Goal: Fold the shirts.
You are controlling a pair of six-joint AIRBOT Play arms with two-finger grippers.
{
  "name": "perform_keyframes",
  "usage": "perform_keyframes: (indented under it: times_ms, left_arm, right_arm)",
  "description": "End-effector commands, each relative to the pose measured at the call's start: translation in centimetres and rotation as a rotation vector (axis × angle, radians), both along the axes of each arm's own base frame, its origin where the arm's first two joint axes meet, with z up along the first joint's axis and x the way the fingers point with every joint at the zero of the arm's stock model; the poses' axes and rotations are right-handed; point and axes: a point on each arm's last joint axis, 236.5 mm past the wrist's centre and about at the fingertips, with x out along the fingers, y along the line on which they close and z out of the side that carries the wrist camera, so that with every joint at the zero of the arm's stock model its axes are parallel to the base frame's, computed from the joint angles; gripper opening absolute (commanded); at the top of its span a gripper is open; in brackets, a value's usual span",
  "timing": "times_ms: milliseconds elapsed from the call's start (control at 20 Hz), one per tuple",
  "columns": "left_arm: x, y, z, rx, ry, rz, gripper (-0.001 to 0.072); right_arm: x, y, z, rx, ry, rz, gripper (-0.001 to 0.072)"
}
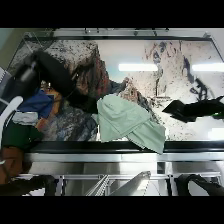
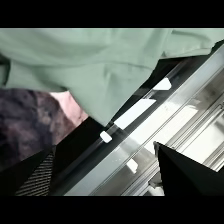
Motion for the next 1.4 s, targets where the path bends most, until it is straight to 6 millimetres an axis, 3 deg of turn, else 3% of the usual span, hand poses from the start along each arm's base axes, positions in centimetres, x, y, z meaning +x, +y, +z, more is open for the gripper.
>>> perform_keyframes:
  times_ms: [0,100,200,250,350,450,500,650,750,850,950,1150,1350]
  left_arm:
    - [-3.2,3.5,-7.9,0.030,0.064,0.214,0.0710]
    - [-5.0,3.0,-9.7,-0.056,0.145,0.281,0.0710]
    - [-6.1,1.4,-9.9,-0.156,0.209,0.304,0.0711]
    - [-6.7,0.8,-10.1,-0.183,0.244,0.313,0.0711]
    - [-7.7,-0.4,-9.9,-0.200,0.278,0.274,0.0711]
    - [-7.7,-1.8,-8.9,-0.209,0.252,0.215,0.0712]
    - [-7.5,-2.6,-8.5,-0.210,0.229,0.184,0.0712]
    - [-6.7,-4.7,-7.8,-0.218,0.158,0.139,0.0714]
    - [-6.9,-5.2,-8.7,-0.203,0.182,0.123,0.0714]
    - [-7.7,-4.7,-11.1,-0.148,0.255,0.097,0.0714]
    - [-8.1,-3.5,-12.4,-0.103,0.336,0.063,0.0713]
    - [-6.6,-1.0,-9.9,-0.150,0.434,0.079,0.0713]
    - [-2.5,3.4,-9.3,-0.192,0.292,0.266,0.0713]
  right_arm:
    - [-1.2,4.5,-4.4,0.097,0.070,0.072,0.0578]
    - [-0.2,5.7,-5.7,0.169,0.078,0.064,0.0577]
    - [0.3,6.6,-6.8,0.228,0.093,0.053,0.0576]
    - [0.1,6.5,-7.6,0.227,0.105,0.065,0.0568]
    - [-0.1,5.1,-7.2,0.243,0.115,0.059,0.0567]
    - [0.2,2.0,-5.9,0.258,0.102,0.002,0.0535]
    - [0.2,-0.6,-5.6,0.236,0.099,-0.048,0.0495]
    - [-2.3,-7.7,-6.0,0.146,0.185,-0.224,0.0503]
    - [-4.0,-9.0,-7.0,0.151,0.232,-0.294,0.0503]
    - [-5.5,-8.0,-8.4,0.170,0.271,-0.307,0.0503]
    - [-5.4,-6.9,-8.8,0.199,0.241,-0.292,0.0503]
    - [-5.0,-6.5,-8.5,0.221,0.212,-0.284,0.0503]
    - [-5.2,-5.6,-9.0,0.225,0.217,-0.279,0.0502]
